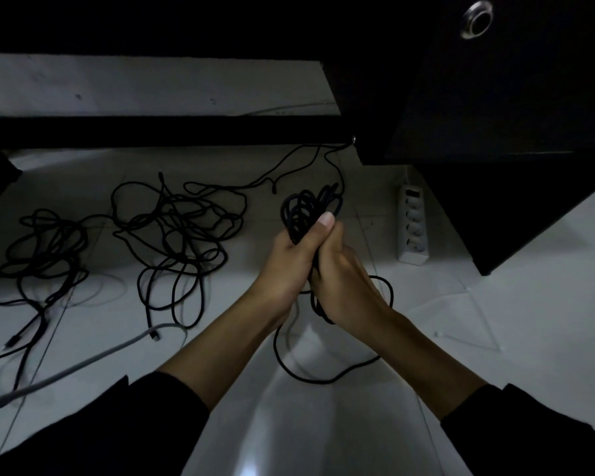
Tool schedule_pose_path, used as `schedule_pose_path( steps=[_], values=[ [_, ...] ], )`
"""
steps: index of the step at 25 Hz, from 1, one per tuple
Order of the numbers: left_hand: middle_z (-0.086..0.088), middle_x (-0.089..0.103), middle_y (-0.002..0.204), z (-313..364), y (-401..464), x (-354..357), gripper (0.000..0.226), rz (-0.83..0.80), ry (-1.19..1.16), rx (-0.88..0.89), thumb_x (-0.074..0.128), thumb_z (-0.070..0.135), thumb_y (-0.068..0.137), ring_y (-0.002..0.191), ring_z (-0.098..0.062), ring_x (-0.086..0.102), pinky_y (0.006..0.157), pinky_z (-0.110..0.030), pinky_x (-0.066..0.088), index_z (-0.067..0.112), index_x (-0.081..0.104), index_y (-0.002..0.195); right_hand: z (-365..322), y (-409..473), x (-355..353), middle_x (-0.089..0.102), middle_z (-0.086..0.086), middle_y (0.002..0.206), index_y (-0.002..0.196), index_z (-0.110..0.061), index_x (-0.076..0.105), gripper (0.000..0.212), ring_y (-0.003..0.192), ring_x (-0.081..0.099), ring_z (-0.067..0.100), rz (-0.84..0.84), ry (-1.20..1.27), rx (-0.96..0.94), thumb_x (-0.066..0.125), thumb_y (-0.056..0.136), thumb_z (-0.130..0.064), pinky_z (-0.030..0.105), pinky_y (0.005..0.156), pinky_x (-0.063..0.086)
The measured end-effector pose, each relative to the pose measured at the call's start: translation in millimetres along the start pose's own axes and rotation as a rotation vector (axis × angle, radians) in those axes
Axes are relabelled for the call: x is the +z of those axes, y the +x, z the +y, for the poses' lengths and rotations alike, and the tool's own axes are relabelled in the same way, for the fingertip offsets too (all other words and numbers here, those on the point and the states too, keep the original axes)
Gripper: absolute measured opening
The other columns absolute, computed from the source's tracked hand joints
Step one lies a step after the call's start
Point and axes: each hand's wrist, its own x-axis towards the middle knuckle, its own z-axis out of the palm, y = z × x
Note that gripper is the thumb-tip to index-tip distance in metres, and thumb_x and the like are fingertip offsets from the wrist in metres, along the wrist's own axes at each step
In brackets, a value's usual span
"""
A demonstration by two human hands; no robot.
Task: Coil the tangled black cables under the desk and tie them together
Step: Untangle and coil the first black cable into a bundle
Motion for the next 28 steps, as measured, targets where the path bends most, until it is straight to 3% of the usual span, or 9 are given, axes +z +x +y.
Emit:
schedule_pose_path(
  steps=[4,8,12,14,17,20,22,25,28],
  values=[
    [-0.006,0.069,0.079,-1,-3,1,0.031,0.032,-0.029,0.034,0.048,0.028,0.099,0.080,-0.012,0.069,0.071,-0.018,0.053,0.007,0.066,0.085,-3,0,0,0.057,-0.006,0.084,0.100,-0.013,0.035,0.007,0.074,0.062,0.008,0.017,-0.021,-0.049,0.042,0.100,-0.015,0.020,0.060,0.053],
    [-0.007,0.070,0.105,2,4,-4,0.034,0.087,-0.172,-0.024,0.052,0.031,0.097,0.098,-0.011,0.068,0.086,-0.025,0.054,0.000,0.063,0.107,1,5,-6,0.057,-0.010,0.080,0.096,-0.016,0.045,0.026,0.066,0.055,-0.005,-0.005,-0.007,0.138,0.068,0.085,-0.021,0.006,0.049,0.039],
    [-0.008,0.070,0.116,8,6,-17,0.040,0.006,-0.286,-0.057,0.046,0.033,0.100,0.109,-0.017,0.066,0.089,-0.024,0.054,0.000,0.058,0.120,1,4,-15,0.057,-0.003,0.064,0.077,-0.016,0.055,0.017,0.055,0.051,0.007,-0.214,-0.140,0.110,0.068,0.082,-0.026,0.016,0.049,0.035],
    [-0.009,0.071,0.115,9,3,-18,0.037,-0.009,-0.312,-0.070,0.046,0.032,0.099,0.108,-0.019,0.067,0.092,-0.027,0.054,0.002,0.059,0.116,2,3,-12,0.054,-0.003,0.061,0.076,-0.014,0.054,0.017,0.054,0.050,0.009,-0.194,-0.197,0.044,0.065,0.084,-0.024,0.022,0.051,0.036],
    [-0.008,0.072,0.112,5,-1,-10,0.036,0.042,-0.337,-0.104,0.056,0.030,0.093,0.106,-0.015,0.068,0.089,-0.025,0.053,0.003,0.061,0.117,5,0,-1,0.061,0.008,0.071,0.092,-0.008,0.057,0.013,0.063,0.058,0.023,-0.063,-0.331,-0.064,0.059,0.088,-0.020,0.034,0.054,0.044],
    [-0.004,0.072,0.112,-2,-7,-4,0.047,0.055,-0.307,-0.143,0.066,0.041,0.078,0.107,-0.012,0.067,0.084,-0.024,0.053,0.008,0.067,0.111,10,-2,0,0.066,0.016,0.085,0.104,-0.001,0.058,0.020,0.073,0.061,0.032,-0.030,-0.436,-0.122,0.055,0.090,-0.016,0.032,0.057,0.042],
    [-0.001,0.072,0.113,-5,-8,-4,0.051,0.028,-0.279,-0.127,0.065,0.045,0.074,0.108,-0.010,0.066,0.081,-0.022,0.052,0.008,0.068,0.109,8,-2,-1,0.066,0.017,0.092,0.108,-0.002,0.059,0.023,0.078,0.062,0.032,-0.020,-0.448,-0.118,0.055,0.091,-0.017,0.028,0.060,0.040],
    [0.002,0.073,0.110,-2,-4,-4,0.040,0.033,-0.241,-0.137,0.056,0.042,0.090,0.106,-0.005,0.066,0.075,-0.013,0.052,0.009,0.072,0.106,4,-3,1,0.069,0.014,0.091,0.119,-0.004,0.058,0.034,0.078,0.065,0.029,0.028,-0.463,-0.144,0.062,0.089,-0.021,0.030,0.061,0.047],
    [-0.004,0.075,0.103,4,-1,-6,0.041,0.047,-0.236,-0.178,0.048,0.040,0.097,0.099,-0.011,0.069,0.072,-0.015,0.054,0.013,0.077,0.086,1,2,-10,0.071,0.003,0.089,0.108,-0.015,0.065,0.028,0.078,0.067,0.017,-0.090,-0.268,-0.076,0.069,0.083,-0.027,0.038,0.068,0.055]
  ],
)
